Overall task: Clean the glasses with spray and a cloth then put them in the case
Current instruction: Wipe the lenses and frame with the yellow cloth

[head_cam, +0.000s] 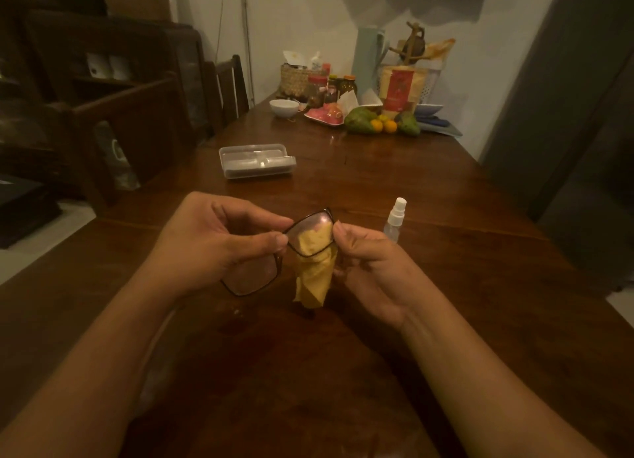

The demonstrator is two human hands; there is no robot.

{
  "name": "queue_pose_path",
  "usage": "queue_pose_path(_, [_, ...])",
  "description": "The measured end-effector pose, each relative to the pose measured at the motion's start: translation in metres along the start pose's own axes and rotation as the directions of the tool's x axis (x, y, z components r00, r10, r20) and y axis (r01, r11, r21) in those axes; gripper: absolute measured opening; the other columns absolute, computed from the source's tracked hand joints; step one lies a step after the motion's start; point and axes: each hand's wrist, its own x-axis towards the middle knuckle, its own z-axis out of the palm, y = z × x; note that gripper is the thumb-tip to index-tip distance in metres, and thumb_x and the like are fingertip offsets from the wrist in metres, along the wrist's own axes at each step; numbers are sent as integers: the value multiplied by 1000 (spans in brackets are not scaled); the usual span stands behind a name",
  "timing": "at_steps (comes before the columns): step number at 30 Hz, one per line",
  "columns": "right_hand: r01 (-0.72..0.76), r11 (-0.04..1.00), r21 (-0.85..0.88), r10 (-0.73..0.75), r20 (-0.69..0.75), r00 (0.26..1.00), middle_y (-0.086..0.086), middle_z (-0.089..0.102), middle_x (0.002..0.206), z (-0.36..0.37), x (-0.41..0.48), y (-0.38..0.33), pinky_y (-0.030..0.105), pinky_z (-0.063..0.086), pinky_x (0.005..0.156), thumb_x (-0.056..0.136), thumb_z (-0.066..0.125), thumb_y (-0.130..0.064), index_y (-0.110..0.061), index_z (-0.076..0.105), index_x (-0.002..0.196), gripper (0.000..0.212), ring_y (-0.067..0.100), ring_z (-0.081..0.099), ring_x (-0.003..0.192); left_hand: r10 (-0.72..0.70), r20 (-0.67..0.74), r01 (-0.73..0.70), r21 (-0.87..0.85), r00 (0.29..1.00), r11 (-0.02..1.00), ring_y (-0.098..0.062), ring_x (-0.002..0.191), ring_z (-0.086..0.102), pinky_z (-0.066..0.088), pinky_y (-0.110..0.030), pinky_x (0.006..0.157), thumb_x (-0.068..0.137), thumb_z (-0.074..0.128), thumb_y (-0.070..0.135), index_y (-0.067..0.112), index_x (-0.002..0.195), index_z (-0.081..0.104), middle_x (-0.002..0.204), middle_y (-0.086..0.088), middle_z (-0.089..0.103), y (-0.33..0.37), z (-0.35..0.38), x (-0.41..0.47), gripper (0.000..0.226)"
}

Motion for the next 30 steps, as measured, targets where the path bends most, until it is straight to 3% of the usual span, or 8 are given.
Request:
queue_pose_path(4, [13, 998, 64, -13, -7, 1000, 6, 74, 107, 1, 1, 2, 31, 50, 89, 95, 54, -18, -7, 71, 116, 28, 12, 70, 96, 2, 11, -2, -21, 1000, 1000, -14, 74, 77, 57, -16, 63, 63, 80, 13, 21, 86, 81, 77, -5, 79, 0, 3, 0, 25])
queue_pose_path(10, [0, 1000, -17, 1, 55, 998, 5, 72, 115, 0, 0, 6, 47, 43, 106, 101, 46, -24, -12, 71, 116, 32, 20, 64, 111, 1, 18, 0, -17, 1000, 1000, -15, 77, 77, 59, -19, 66, 64, 80, 13, 21, 87, 81, 81, -4, 80, -1, 3, 1, 24])
queue_pose_path(16, [0, 1000, 25, 1, -38, 999, 4, 73, 112, -1, 4, 4, 36, 50, 89, 89, 62, -25, -11, 68, 122, 36, 14, 68, 101, -11, -23, 11, 13, 1000, 1000, -11, 71, 76, 54, -13, 59, 63, 81, 20, 32, 86, 81, 77, -2, 79, -4, 1, 2, 26])
queue_pose_path(21, [33, 996, 80, -35, 23, 999, 4, 71, 122, -1, 4, 7, 45, 46, 100, 98, 54, -21, -20, 70, 124, 31, 21, 65, 115, -5, -21, 5, -16, 1000, 1000, -12, 74, 77, 55, -15, 62, 62, 81, 18, 29, 85, 82, 80, -2, 79, -5, 3, 4, 26])
queue_pose_path(25, [7, 989, 147, -27, 136, 990, 4, 70, 125, -1, 1, 9, 40, 51, 95, 99, 49, -25, -24, 71, 124, 33, 21, 64, 116, -1, -7, 0, -69, 1000, 998, -13, 74, 76, 56, -17, 63, 62, 81, 14, 25, 84, 82, 81, -5, 79, -7, 4, 4, 24])
queue_pose_path(30, [51, 996, 66, -56, 70, 996, 5, 73, 117, -2, 2, 5, 44, 50, 99, 100, 49, -18, -15, 69, 125, 32, 18, 68, 108, 2, -10, -2, -48, 1000, 999, -13, 72, 76, 56, -16, 63, 63, 81, 15, 23, 87, 81, 78, -6, 79, -7, 2, 5, 25])
